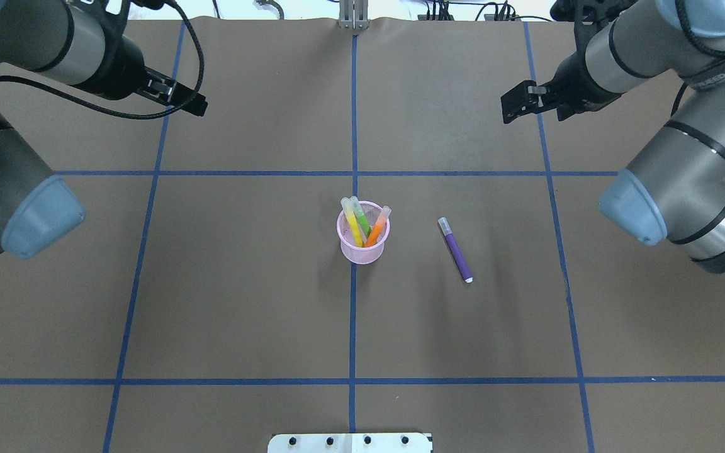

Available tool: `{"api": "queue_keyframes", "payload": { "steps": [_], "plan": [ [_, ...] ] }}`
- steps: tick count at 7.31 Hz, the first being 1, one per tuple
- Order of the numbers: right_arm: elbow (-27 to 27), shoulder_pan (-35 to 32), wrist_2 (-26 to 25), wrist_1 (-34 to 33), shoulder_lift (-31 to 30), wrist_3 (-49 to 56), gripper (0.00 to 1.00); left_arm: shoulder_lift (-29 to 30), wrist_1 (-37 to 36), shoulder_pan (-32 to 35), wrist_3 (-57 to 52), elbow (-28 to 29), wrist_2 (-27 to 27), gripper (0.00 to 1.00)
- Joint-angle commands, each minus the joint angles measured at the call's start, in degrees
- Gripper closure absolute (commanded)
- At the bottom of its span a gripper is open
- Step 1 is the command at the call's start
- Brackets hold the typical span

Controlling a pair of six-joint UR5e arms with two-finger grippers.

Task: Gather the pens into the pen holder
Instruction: 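Release the orange marker into the cup with the left gripper, then retract the left arm while the right gripper lowers onto the purple marker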

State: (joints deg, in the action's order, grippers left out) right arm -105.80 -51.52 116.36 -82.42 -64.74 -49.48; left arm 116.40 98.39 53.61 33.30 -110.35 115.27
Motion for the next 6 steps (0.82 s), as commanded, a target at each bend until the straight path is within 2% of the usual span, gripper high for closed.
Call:
{"api": "queue_keyframes", "payload": {
  "steps": [1,2,3,4,6],
  "plan": [
    [0.24,9.72,-9.53,-0.02,0.13,0.08,0.01,-6.17,-0.84,1.41,-2.8,-5.02,1.18,0.01],
    [0.33,11.42,-10.1,0.41,0.22,1.13,0.03,-6.62,-0.83,1.41,-2.8,-5.4,0.84,0.01],
    [1.12,13.53,-10.36,4.77,0.4,6.71,0.02,-6.63,-0.75,1.41,-2.63,-5.67,0.83,0.01],
    [4.08,14.07,-10.37,12.12,0.05,11.73,0.02,-6.71,-0.75,1.41,-2.19,-6.45,0.83,0.01],
    [9.54,16.26,-10.72,13.07,0.58,11.78,0.06,-6.63,-0.75,1.32,-2.01,-6.63,0.83,0.01]
  ]
}}
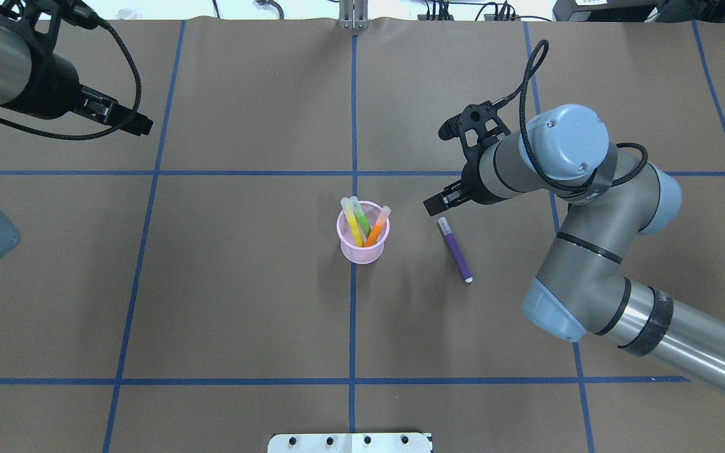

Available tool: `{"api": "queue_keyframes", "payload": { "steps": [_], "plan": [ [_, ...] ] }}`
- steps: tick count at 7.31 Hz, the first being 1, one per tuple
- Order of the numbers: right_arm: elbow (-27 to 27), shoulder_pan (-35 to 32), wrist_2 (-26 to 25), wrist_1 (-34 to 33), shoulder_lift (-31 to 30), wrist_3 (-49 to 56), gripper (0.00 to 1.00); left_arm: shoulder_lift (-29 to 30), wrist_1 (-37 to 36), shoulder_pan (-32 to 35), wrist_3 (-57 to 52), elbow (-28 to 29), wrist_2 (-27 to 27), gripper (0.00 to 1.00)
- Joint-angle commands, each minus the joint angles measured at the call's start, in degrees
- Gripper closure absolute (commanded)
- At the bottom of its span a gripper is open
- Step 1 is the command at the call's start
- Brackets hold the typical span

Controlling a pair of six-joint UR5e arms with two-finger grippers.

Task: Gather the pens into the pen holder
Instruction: 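Retract the left arm while the right gripper lowers onto the purple marker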

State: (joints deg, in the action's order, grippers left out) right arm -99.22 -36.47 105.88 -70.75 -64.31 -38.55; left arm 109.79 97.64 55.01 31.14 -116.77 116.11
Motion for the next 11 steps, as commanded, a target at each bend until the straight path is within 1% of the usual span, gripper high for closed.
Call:
{"api": "queue_keyframes", "payload": {
  "steps": [1,2,3,5,7,9,11],
  "plan": [
    [3.68,1.74,-1.71,0.97,-0.12,0.32,0.07,0.07,0.09,-0.16,0.15,-0.3,-0.09,0.01],
    [3.94,2.79,-2.08,0.88,-0.38,-3.34,0.11,0.07,0.09,-0.25,0.15,-0.56,-0.09,0.01],
    [3.95,3.76,-2.17,0.53,-0.38,-5.72,0.18,0.16,0.09,-0.25,0.15,-0.65,-0.09,0.01],
    [3.95,4.38,-2.78,-2.36,-0.03,-6.54,0.39,0.16,0.09,-0.43,0.15,-0.65,-0.09,0.01],
    [4.65,5.26,-3.48,-2.46,0.32,-9.16,0.39,0.25,0.09,-0.43,0.15,-0.83,-0.18,0.01],
    [5.09,5.61,-3.49,-2.46,0.58,-9.35,0.39,0.43,0.09,-0.43,0.06,-0.66,-0.09,0.01],
    [5.09,5.62,-3.49,-2.55,0.41,-9.44,0.44,0.6,0.09,-0.51,0.06,-0.65,-0.18,0.01]
  ]
}}
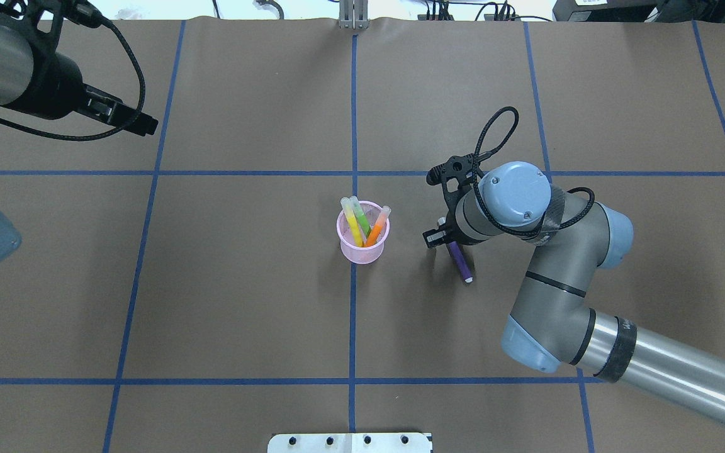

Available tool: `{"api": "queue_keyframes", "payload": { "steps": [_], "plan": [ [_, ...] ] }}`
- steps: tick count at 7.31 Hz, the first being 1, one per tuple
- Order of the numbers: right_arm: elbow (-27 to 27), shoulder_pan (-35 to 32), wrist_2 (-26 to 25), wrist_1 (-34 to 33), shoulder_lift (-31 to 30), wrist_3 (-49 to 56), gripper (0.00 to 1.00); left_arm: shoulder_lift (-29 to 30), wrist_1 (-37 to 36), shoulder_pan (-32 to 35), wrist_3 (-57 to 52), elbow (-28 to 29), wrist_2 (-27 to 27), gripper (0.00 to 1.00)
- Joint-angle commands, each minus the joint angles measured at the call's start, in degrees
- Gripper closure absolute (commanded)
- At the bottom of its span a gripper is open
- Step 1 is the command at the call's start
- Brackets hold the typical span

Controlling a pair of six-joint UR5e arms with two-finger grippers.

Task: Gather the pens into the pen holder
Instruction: 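Retract the left arm while the right gripper lowers onto the purple marker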

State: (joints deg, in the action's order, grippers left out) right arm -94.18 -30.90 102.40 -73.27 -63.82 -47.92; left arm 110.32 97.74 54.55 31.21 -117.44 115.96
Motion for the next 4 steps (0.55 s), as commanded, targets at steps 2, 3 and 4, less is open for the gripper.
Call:
{"api": "queue_keyframes", "payload": {
  "steps": [2,3,4],
  "plan": [
    [0.05,0.05,-0.01,-0.03,-0.34,-0.07,0.45,0.16,0.0,-0.06,0.0,0.02,-0.03,0.0],
    [0.05,0.05,-0.01,-0.03,-0.42,-0.07,0.45,0.16,0.0,-0.06,0.0,0.1,-0.03,0.01],
    [0.05,0.05,-0.01,-0.03,-0.51,-0.07,0.5,0.16,0.0,-0.06,0.0,0.11,-0.03,0.01]
  ]
}}
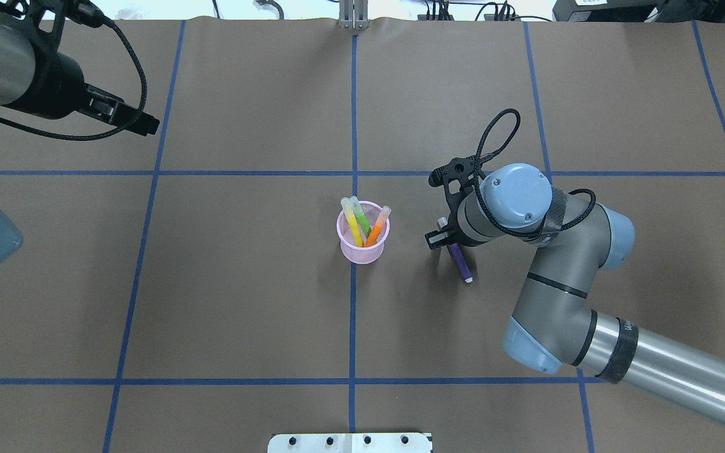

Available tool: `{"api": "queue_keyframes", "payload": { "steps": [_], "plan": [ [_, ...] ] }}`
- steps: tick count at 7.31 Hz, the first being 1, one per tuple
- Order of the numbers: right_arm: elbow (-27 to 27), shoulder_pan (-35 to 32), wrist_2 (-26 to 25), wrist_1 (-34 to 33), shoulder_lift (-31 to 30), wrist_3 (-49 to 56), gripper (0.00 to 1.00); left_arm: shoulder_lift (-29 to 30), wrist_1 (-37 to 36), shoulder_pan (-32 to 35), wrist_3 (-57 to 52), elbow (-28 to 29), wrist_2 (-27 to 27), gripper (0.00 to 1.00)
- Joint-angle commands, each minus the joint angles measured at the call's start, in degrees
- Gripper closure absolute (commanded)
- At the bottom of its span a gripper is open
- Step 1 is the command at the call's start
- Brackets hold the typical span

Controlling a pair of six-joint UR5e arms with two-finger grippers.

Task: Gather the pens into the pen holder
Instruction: 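Retract the left arm while the right gripper lowers onto the purple marker, then close the right gripper on the purple marker and lift it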

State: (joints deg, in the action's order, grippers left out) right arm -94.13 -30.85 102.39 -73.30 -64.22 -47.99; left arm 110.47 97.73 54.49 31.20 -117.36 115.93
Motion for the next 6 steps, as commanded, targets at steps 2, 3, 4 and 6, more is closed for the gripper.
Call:
{"api": "queue_keyframes", "payload": {
  "steps": [2,3,4,6],
  "plan": [
    [0.0,0.0,0.0,-0.35,-0.03,0.0,0.85,0.01,0.0,0.0,0.0,0.12,0.0,0.01],
    [-0.17,0.0,0.0,-0.79,0.06,0.0,1.0,0.01,0.0,0.0,0.0,0.12,0.0,0.0],
    [-0.44,-0.09,0.09,-0.88,0.15,0.09,1.0,0.01,0.0,0.0,0.0,0.2,0.0,0.01],
    [-2.79,-0.96,-0.35,-0.79,0.41,0.0,1.0,-0.08,0.0,0.0,-0.09,0.64,0.0,0.01]
  ]
}}
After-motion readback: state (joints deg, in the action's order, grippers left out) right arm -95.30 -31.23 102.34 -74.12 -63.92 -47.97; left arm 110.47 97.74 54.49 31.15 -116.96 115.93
